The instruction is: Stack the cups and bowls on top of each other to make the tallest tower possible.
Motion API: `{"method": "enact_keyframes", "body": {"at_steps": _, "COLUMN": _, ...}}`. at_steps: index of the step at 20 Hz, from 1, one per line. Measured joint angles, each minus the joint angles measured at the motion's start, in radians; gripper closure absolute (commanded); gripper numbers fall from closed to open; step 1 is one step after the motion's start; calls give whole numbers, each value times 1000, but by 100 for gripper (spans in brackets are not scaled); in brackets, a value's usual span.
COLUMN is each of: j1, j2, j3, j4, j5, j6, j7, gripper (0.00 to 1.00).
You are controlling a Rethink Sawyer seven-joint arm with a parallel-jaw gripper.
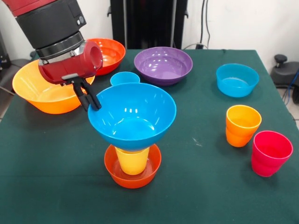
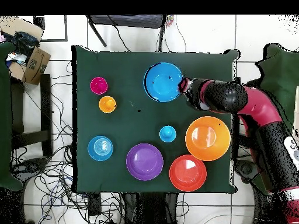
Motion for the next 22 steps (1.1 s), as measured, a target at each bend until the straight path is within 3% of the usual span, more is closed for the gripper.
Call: {"method": "enact_keyframes", "body": {"at_steps": 22, "j1": 0, "j2": 27, "j3": 1, "j4": 1, "j5": -2, "j6": 0, "j7": 0, "gripper": 100}}
